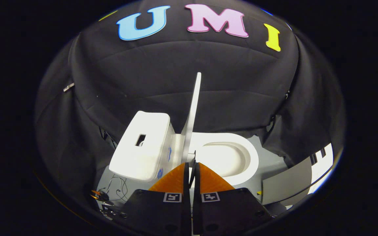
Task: Open the toilet lid.
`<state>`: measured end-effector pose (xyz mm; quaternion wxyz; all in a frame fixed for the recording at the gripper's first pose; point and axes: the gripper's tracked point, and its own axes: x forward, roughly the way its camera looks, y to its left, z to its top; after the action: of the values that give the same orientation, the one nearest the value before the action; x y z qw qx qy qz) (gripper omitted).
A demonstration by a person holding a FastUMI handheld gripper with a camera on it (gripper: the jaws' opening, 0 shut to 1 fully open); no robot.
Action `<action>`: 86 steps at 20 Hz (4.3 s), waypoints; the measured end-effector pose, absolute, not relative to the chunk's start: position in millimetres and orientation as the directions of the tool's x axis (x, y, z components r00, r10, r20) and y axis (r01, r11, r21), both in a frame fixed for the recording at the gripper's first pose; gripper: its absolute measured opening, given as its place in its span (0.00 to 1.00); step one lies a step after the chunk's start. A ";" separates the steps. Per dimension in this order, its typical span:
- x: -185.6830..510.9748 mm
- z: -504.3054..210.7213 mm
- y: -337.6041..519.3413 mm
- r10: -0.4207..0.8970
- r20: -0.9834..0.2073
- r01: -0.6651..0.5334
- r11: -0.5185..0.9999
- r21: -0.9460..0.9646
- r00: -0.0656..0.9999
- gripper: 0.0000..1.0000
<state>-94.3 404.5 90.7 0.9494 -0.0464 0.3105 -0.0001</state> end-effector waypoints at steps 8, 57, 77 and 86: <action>-94.1 86.4 452.9 -0.031 -0.568 -0.047 0.991 -0.123 0.822 0.07; -75.9 199.9 482.3 0.196 -0.311 -0.196 0.980 0.034 0.930 1.00; -23.4 82.2 236.3 0.150 -0.174 -0.150 0.989 0.008 0.973 1.00; -17.7 34.2 179.7 0.092 -0.011 -0.092 0.996 -0.015 0.996 0.99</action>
<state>-17.7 179.7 34.2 0.9989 -0.0077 0.0053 0.0460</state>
